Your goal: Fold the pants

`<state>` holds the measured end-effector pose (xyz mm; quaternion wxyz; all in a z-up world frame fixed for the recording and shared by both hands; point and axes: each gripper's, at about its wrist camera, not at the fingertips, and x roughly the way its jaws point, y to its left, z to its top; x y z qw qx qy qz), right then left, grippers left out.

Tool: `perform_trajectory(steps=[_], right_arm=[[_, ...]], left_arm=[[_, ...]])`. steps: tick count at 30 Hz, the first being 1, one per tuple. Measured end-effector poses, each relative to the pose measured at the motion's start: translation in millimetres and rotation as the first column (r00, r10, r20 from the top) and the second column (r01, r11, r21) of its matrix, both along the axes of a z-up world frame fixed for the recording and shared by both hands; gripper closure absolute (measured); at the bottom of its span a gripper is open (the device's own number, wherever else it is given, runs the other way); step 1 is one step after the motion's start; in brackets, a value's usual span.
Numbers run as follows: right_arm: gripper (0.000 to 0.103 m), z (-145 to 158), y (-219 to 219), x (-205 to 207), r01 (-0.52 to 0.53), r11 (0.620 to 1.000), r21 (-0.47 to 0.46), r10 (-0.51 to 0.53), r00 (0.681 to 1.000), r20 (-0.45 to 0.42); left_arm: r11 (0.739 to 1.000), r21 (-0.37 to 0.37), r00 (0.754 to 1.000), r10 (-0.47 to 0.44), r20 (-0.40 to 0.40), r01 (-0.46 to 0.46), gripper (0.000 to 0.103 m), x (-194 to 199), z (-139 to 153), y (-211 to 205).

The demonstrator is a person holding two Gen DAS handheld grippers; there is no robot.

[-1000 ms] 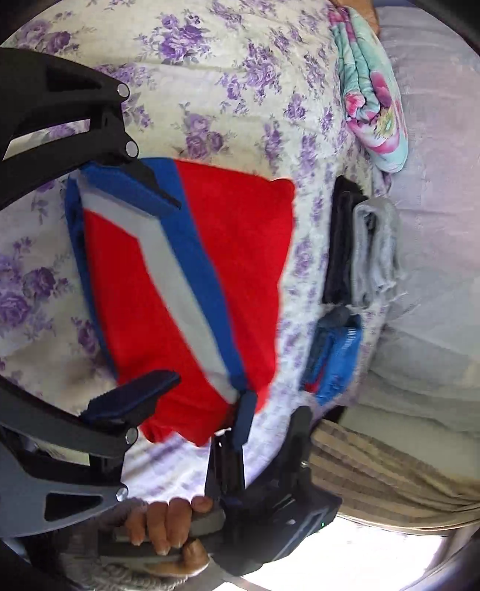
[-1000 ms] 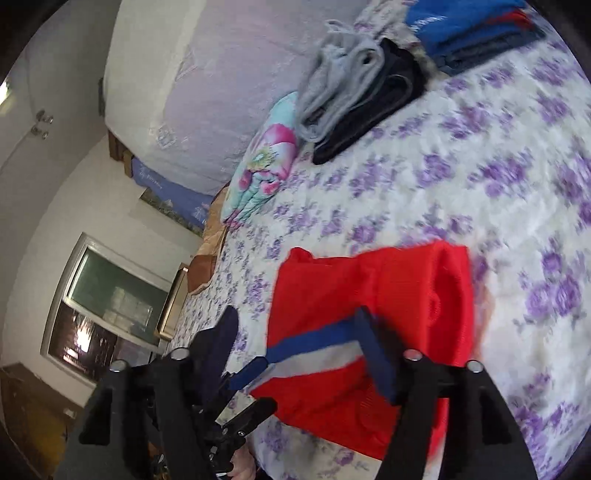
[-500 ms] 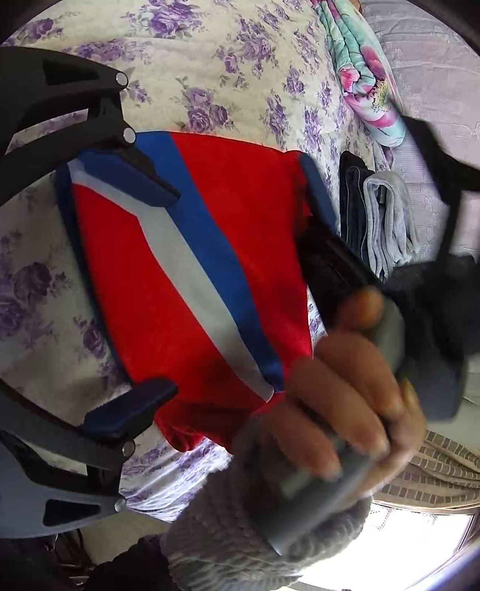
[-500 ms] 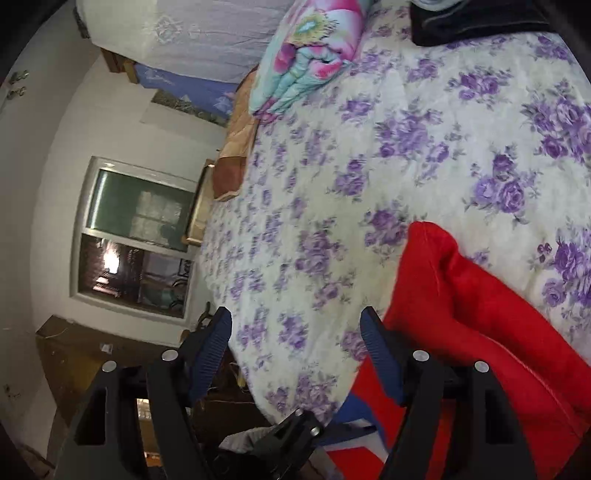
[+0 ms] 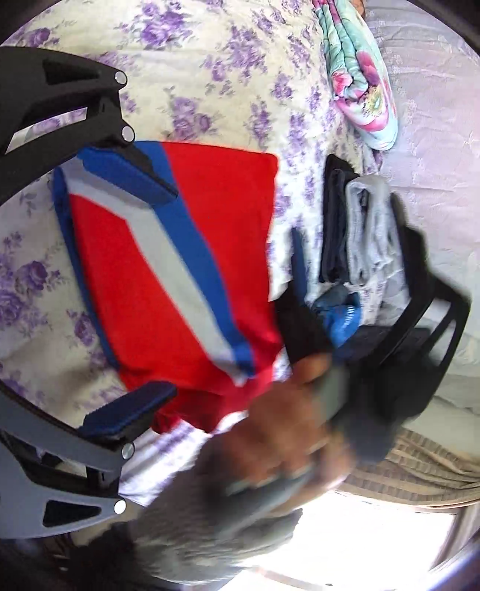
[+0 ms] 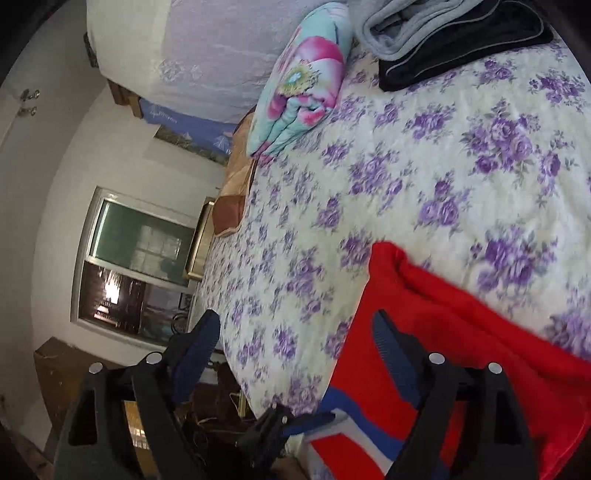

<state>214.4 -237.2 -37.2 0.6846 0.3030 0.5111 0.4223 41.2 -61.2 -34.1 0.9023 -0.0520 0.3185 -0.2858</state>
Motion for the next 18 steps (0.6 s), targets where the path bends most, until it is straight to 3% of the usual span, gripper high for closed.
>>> perform_trajectory(steps=[3, 5, 7, 11, 14, 17, 18], right_arm=[[0.022, -27.2, -1.0, 3.4, 0.033, 0.998, -0.058, -0.035, 0.999, -0.04], [0.034, -44.0, -9.1, 13.1, 0.084, 0.995, -0.056, -0.086, 0.995, -0.047], [0.034, -40.0, -15.5, 11.7, 0.117, 0.993, -0.027, -0.118, 0.992, -0.04], [0.018, -1.5, -43.8, -22.9, 0.144, 0.987, 0.075, -0.149, 0.987, 0.059], [0.014, 6.2, -68.6, -51.1, 0.145, 0.979, 0.146, -0.155, 0.986, 0.062], [0.016, -17.9, -90.1, -63.4, 0.213, 0.968, 0.134, -0.22, 0.975, 0.042], [0.026, -27.5, -96.1, -64.0, 0.237, 0.964, 0.119, -0.245, 0.968, 0.055]], left_arm=[[0.998, 0.064, 0.997, 0.009, -0.077, -0.004, 0.009, 12.7, -14.2, -7.2], [0.995, 0.104, 0.999, 0.013, -0.052, -0.008, 0.009, 11.9, -19.6, -11.9], [0.992, 0.124, 0.999, 0.024, -0.045, -0.019, 0.009, 8.9, -15.9, -13.1], [0.997, 0.05, 0.998, 0.058, -0.039, -0.056, 0.009, 4.4, -2.4, 2.4], [0.994, -0.009, 0.994, 0.105, -0.013, -0.105, 0.009, 7.2, 12.7, 14.1], [0.987, 0.082, 0.987, 0.144, -0.076, -0.137, 0.009, 25.5, -3.8, 7.2], [0.98, 0.132, 0.98, 0.163, -0.117, -0.148, 0.007, 34.7, -15.4, 4.5]])
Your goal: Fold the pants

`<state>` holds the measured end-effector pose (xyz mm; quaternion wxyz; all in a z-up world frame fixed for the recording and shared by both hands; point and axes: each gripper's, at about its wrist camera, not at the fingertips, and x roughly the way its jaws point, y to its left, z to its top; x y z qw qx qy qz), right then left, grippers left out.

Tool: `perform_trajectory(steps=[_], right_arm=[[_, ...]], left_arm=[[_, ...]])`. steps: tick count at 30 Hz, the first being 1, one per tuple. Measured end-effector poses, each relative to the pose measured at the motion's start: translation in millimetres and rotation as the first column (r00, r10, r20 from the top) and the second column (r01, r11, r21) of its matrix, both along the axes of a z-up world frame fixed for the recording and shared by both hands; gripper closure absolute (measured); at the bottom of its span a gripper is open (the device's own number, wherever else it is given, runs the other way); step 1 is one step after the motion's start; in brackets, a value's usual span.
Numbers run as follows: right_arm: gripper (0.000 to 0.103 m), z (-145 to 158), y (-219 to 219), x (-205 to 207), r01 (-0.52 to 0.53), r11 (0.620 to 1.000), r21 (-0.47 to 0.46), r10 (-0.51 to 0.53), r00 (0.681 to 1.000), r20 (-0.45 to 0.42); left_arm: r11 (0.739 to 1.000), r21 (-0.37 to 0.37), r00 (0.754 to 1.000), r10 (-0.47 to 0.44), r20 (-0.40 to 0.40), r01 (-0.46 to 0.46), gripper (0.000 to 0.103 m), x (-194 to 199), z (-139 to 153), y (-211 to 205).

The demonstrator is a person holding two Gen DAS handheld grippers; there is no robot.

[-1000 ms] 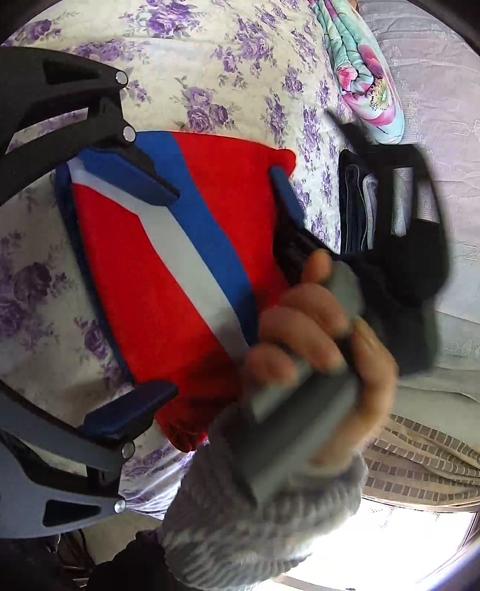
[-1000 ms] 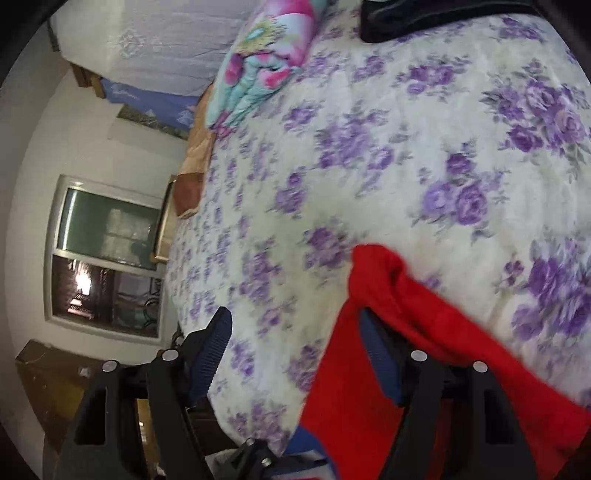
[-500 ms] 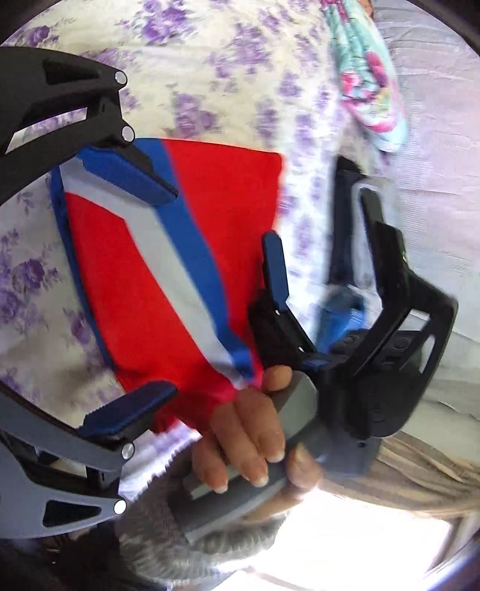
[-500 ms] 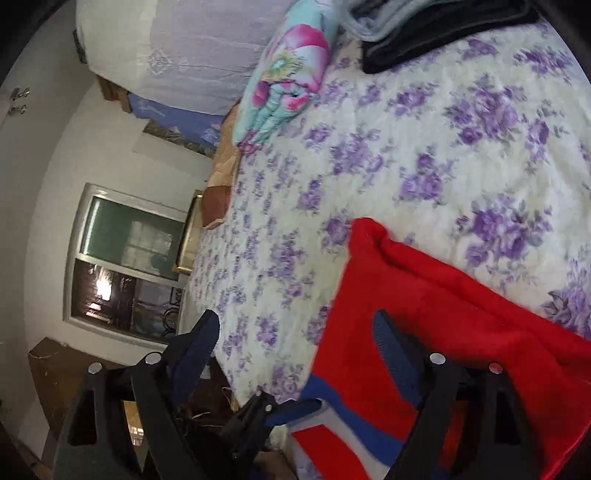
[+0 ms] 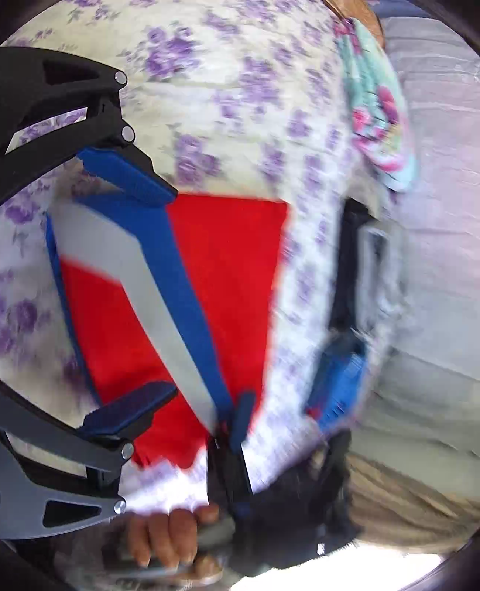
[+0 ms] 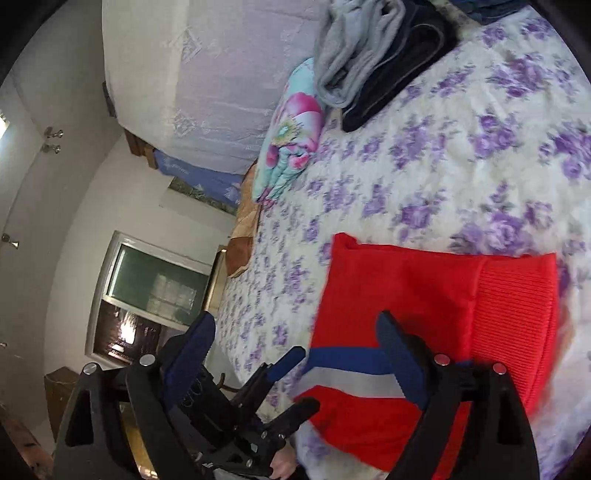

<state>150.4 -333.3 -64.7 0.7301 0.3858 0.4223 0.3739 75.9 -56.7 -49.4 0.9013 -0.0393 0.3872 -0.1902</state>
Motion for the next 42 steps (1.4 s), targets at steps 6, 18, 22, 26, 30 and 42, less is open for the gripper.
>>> perform_trajectory(steps=[6, 18, 22, 26, 30, 42], right_arm=[[0.017, -5.7, -47.3, -32.3, 0.164, 0.978, 0.13, -0.167, 0.986, 0.018], [0.019, -34.0, -60.5, -72.1, 0.147, 0.962, 0.231, -0.147, 0.989, -0.018], [0.008, -0.8, -71.1, -94.0, 0.252, 0.967, -0.048, -0.245, 0.962, 0.118], [0.007, -0.5, -74.9, -107.6, 0.337, 0.917, -0.214, -0.308, 0.938, 0.158], [0.007, -12.7, -73.1, -107.1, 0.327, 0.916, -0.235, -0.306, 0.944, 0.122], [0.007, -19.5, -64.1, -103.6, 0.306, 0.921, -0.239, -0.295, 0.952, 0.081]], left_arm=[[0.996, -0.047, 0.997, 0.072, -0.017, -0.072, 0.007, 1.9, 1.3, 19.7], [0.994, -0.035, 0.994, 0.098, -0.056, -0.1, 0.004, 1.6, -16.3, 25.5], [0.992, 0.004, 0.991, 0.127, -0.032, -0.127, 0.005, -1.6, -11.4, 22.6], [0.988, 0.06, 0.99, 0.141, 0.006, -0.141, 0.005, -6.1, -5.0, 16.8], [0.981, 0.109, 0.986, 0.158, 0.053, -0.163, 0.005, -10.0, 1.1, 14.7], [0.979, 0.112, 0.984, 0.16, 0.075, -0.168, 0.005, -15.8, 10.9, 16.0]])
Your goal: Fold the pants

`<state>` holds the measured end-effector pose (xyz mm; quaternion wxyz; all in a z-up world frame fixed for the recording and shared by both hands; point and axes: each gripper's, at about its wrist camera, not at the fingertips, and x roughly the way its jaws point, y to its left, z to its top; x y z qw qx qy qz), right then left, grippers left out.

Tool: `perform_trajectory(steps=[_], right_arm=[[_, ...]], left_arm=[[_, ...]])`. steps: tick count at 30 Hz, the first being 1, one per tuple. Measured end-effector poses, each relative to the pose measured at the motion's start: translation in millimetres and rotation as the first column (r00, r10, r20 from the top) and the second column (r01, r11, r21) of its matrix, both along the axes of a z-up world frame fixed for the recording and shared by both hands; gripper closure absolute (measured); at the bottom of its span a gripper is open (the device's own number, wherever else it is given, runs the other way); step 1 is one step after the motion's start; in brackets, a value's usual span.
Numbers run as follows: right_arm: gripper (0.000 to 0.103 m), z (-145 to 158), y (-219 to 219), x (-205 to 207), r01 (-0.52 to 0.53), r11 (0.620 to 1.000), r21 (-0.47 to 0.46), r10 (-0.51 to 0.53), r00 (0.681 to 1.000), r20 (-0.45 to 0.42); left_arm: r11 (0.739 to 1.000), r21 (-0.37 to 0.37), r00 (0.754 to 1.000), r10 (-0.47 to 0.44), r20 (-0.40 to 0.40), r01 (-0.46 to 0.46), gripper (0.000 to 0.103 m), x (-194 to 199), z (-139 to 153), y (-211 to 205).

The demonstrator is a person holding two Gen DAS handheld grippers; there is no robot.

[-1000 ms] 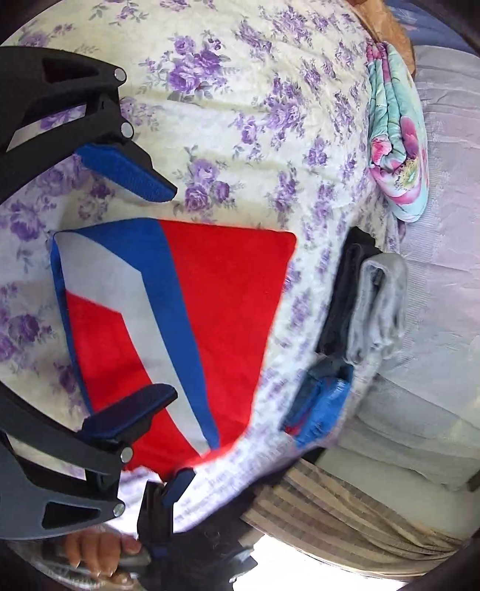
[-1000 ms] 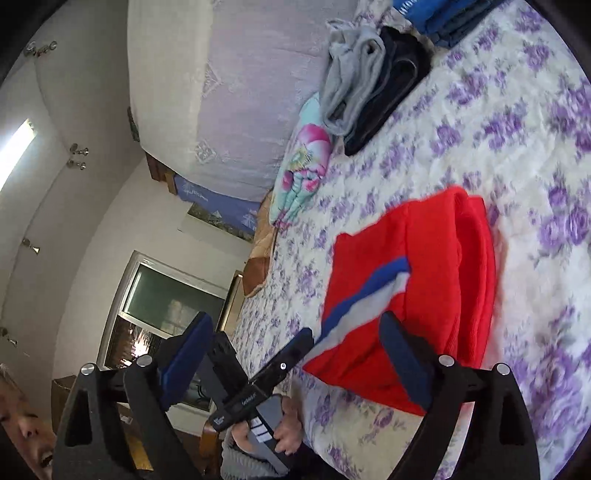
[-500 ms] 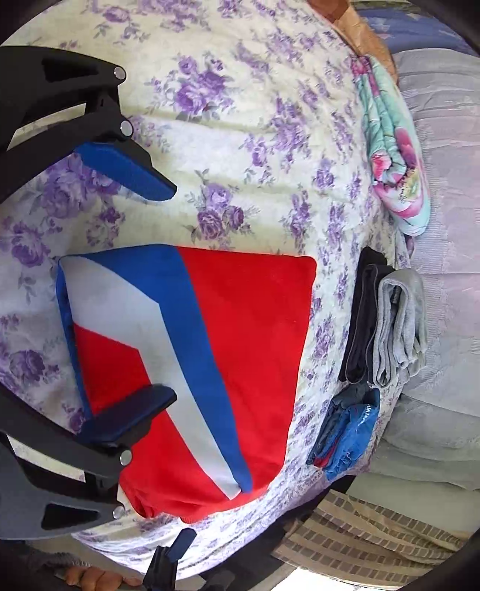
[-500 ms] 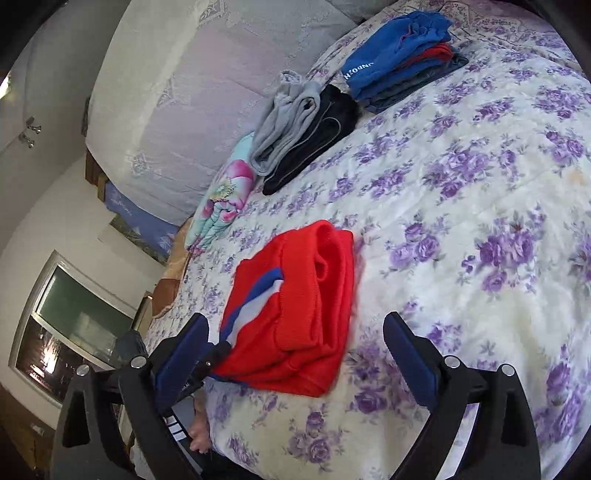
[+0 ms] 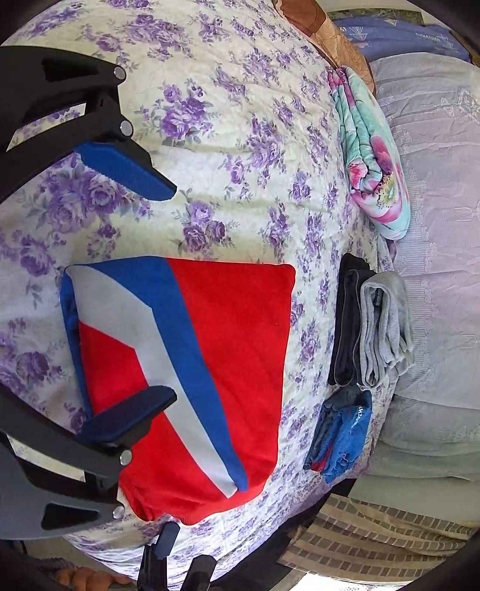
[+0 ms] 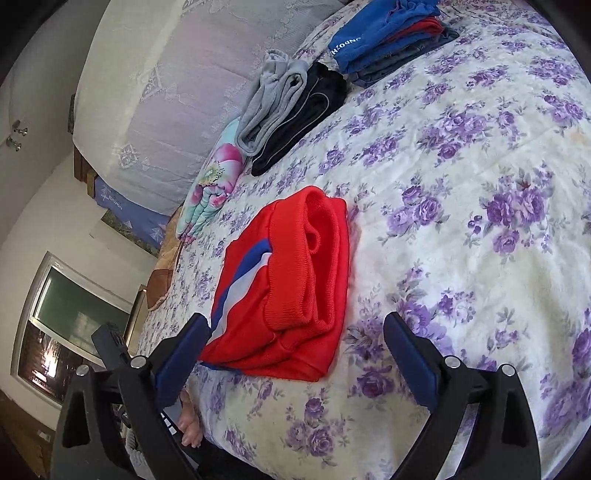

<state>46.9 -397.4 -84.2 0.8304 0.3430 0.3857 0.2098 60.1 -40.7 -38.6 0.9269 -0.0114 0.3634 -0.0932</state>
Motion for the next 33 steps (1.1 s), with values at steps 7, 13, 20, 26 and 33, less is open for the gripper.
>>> perform_trajectory(steps=[7, 13, 20, 26, 33], right_arm=[[0.006, 8.4, 0.0, -3.8, -0.004, 1.0, 0.016, 0.003, 0.999, 0.033], [0.006, 21.6, 6.0, -2.3, -0.049, 0.998, 0.03, 0.047, 0.997, 0.066], [0.031, 0.4, 10.9, -11.8, -0.064, 0.993, 0.103, 0.059, 0.997, 0.052], [0.036, -12.6, 17.8, -5.9, -0.059, 0.98, 0.188, 0.062, 0.998, -0.008], [0.037, -26.4, 15.3, 3.4, -0.022, 0.97, 0.242, 0.048, 0.993, -0.104]], left_arm=[[0.997, -0.063, 0.995, -0.046, -0.093, 0.041, 0.005, 9.5, -16.6, 10.7], [0.987, -0.163, 0.995, -0.026, -0.101, 0.01, 0.005, 7.5, -26.6, 34.4], [0.989, -0.147, 0.997, -0.035, -0.072, 0.024, 0.005, 3.4, -29.2, 33.7], [0.988, -0.155, 0.997, -0.038, -0.061, 0.029, 0.005, 2.0, -30.1, 34.8], [0.987, -0.158, 0.997, -0.04, -0.06, 0.03, 0.005, 1.7, -30.3, 36.1]])
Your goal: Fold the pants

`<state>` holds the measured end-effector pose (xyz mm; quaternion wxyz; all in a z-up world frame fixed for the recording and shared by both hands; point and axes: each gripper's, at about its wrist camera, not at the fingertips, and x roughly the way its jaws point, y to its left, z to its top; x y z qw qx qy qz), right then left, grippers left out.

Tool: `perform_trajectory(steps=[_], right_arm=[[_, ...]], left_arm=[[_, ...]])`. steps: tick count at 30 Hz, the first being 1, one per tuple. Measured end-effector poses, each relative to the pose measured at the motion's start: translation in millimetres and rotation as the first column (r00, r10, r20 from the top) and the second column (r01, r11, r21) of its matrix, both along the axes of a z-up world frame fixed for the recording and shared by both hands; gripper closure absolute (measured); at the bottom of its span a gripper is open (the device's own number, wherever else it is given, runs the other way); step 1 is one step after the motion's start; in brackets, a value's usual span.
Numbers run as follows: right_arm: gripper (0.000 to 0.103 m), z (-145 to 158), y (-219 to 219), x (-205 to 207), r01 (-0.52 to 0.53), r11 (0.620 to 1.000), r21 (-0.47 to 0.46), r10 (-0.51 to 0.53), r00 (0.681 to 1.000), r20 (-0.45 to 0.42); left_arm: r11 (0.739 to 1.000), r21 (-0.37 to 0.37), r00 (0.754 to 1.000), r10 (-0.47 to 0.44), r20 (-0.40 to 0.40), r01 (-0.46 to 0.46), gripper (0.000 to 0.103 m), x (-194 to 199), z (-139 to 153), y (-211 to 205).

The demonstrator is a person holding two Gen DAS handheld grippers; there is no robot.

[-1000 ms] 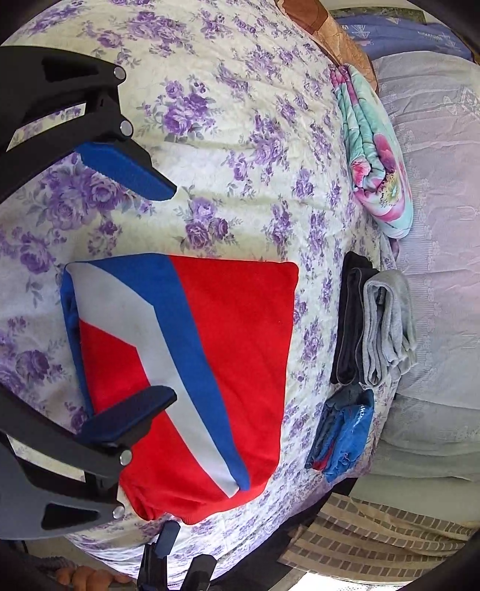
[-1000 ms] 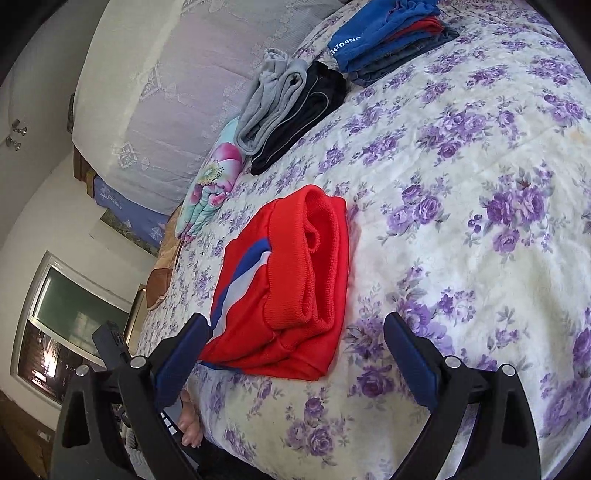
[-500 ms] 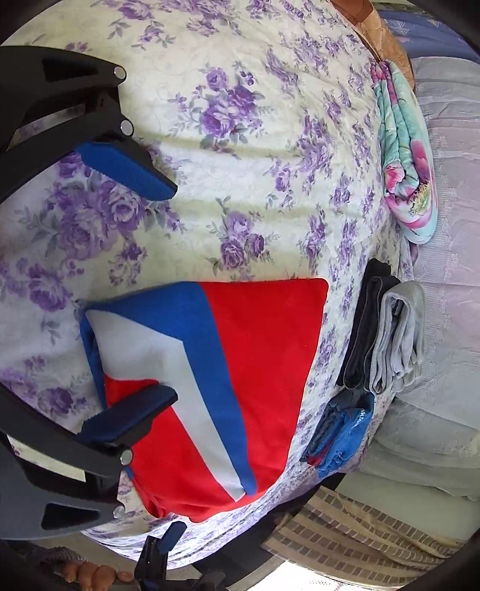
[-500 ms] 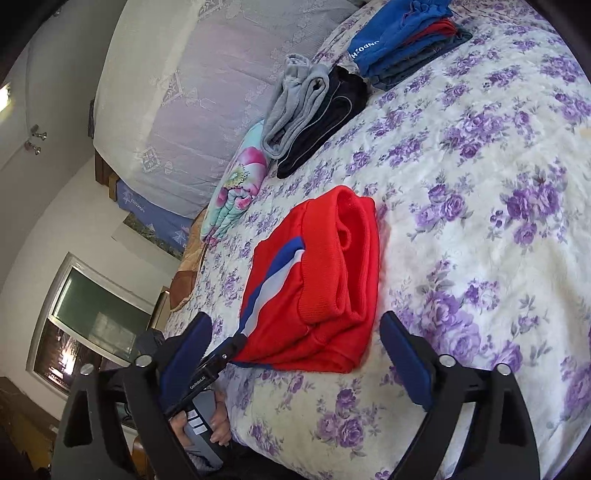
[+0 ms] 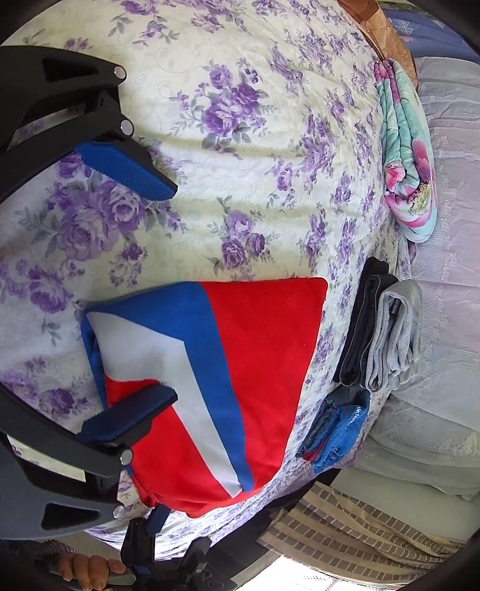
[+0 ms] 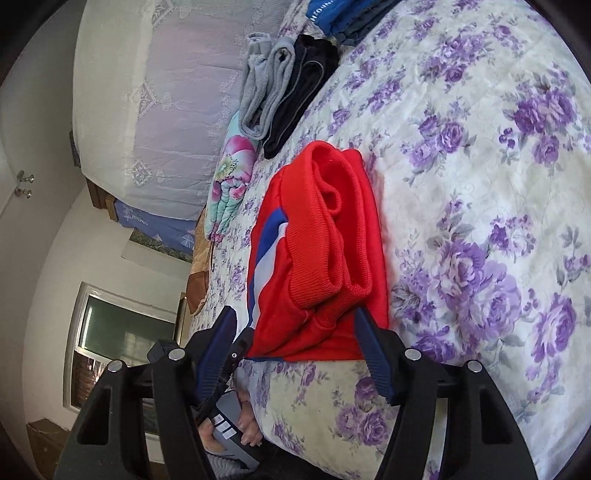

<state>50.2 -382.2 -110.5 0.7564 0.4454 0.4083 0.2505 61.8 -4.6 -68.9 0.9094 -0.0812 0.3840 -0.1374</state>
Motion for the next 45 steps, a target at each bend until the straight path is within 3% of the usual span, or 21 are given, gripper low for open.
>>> perform_trajectory(steps=[4, 6, 9, 12, 15, 17, 20, 22, 25, 29, 33, 35, 38, 39, 40, 41, 42, 44, 45], right_arm=[[0.038, -5.2, 1.0, 9.8, 0.045, 0.999, 0.029, -0.044, 0.999, -0.018], [0.065, 0.5, 4.9, 9.1, 0.061, 0.998, -0.006, -0.061, 0.998, 0.014], [0.072, 15.8, 9.3, 0.1, 0.067, 0.997, -0.043, -0.063, 0.994, 0.093], [0.074, 28.0, 11.5, -10.4, 0.044, 0.996, -0.078, -0.033, 0.99, 0.134], [0.074, 9.5, 5.7, -11.8, 0.058, 0.993, -0.105, -0.05, 0.996, 0.077], [0.075, -10.3, -0.5, -6.3, 0.063, 0.997, -0.052, -0.061, 0.998, 0.026], [0.067, -3.0, -8.9, -9.6, 0.057, 0.998, -0.017, -0.057, 0.998, 0.025], [0.063, 13.9, -24.3, -17.1, 0.111, 0.993, -0.038, -0.108, 0.992, 0.064], [0.063, 51.5, -34.1, -27.1, 0.175, 0.977, -0.124, -0.148, 0.968, 0.202], [0.06, 72.0, -11.5, -13.0, 0.092, 0.99, -0.103, -0.063, 0.964, 0.257], [0.042, 59.0, 27.9, 19.6, -0.015, 0.992, -0.127, 0.042, 0.976, 0.214], [0.043, 35.8, 33.1, 35.6, -0.01, 0.985, -0.17, 0.038, 0.986, 0.16], [0.065, 15.4, 19.7, 41.9, -0.002, 0.995, -0.101, 0.016, 0.99, 0.14], [0.065, 14.8, 15.3, 40.7, -0.006, 0.997, -0.073, 0.015, 0.992, 0.126], [0.065, 16.9, 11.5, 37.9, -0.004, 0.999, -0.053, 0.01, 0.993, 0.119], [0.056, 22.2, 9.7, 34.0, 0.001, 0.999, -0.041, 0.004, 0.992, 0.126], [0.038, 29.6, 5.5, 28.6, 0.008, 0.999, -0.036, -0.002, 0.989, 0.149], [0.017, 46.8, -4.7, 20.8, 0.042, 0.996, -0.075, -0.026, 0.979, 0.201], [0.015, 51.8, -11.8, 17.6, 0.071, 0.991, -0.111, -0.047, 0.977, 0.208]], left_arm=[[1.0, -0.004, 1.0, -0.001, 0.0, 0.001, 0.005, 0.0, 0.2, 0.5], [1.0, -0.009, 1.0, -0.002, 0.0, 0.002, 0.005, 0.1, 0.2, 0.7], [1.0, -0.017, 1.0, -0.005, 0.002, 0.005, 0.005, 0.3, 0.7, 0.2], [1.0, -0.018, 1.0, -0.007, 0.004, 0.007, 0.005, -0.3, 0.9, 0.1], [1.0, -0.026, 1.0, -0.01, 0.008, 0.01, 0.005, -1.6, 0.3, 1.6], [1.0, -0.029, 1.0, -0.011, 0.009, 0.012, 0.005, -1.7, 0.2, 1.5], [1.0, -0.026, 1.0, -0.014, 0.009, 0.014, 0.005, -3.1, 0.8, 1.2], [1.0, -0.024, 1.0, -0.013, 0.013, 0.013, 0.005, -4.9, 2.4, 1.6], [1.0, -0.02, 1.0, 0.006, 0.029, -0.005, 0.005, -11.1, 6.8, 2.6], [0.999, -0.044, 0.998, -0.018, 0.067, 0.021, 0.005, -21.1, 18.0, -0.8], [0.998, -0.01, 0.998, -0.054, 0.039, 0.055, 0.005, -19.1, 11.3, -10.9], [0.998, -0.005, 0.998, -0.063, -0.012, 0.063, 0.004, -12.1, -0.4, -12.4], [0.997, -0.026, 0.998, -0.07, -0.005, 0.069, 0.004, -10.8, -1.5, -9.9], [0.997, -0.028, 0.997, -0.072, -0.005, 0.072, 0.004, -10.6, -2.6, -9.6], [0.997, -0.028, 0.997, -0.073, -0.005, 0.073, 0.004, -10.4, -2.4, -9.9], [0.997, -0.029, 0.997, -0.074, -0.004, 0.073, 0.005, -10.2, -2.6, -9.4], [0.997, -0.032, 0.997, -0.077, -0.003, 0.077, 0.005, -10.6, -2.8, -8.7], [0.995, -0.047, 0.996, -0.087, 0.002, 0.087, 0.005, -10.9, -2.7, -6.2], [0.994, -0.058, 0.996, -0.093, 0.005, 0.093, 0.005, -10.9, -2.9, -4.7]])
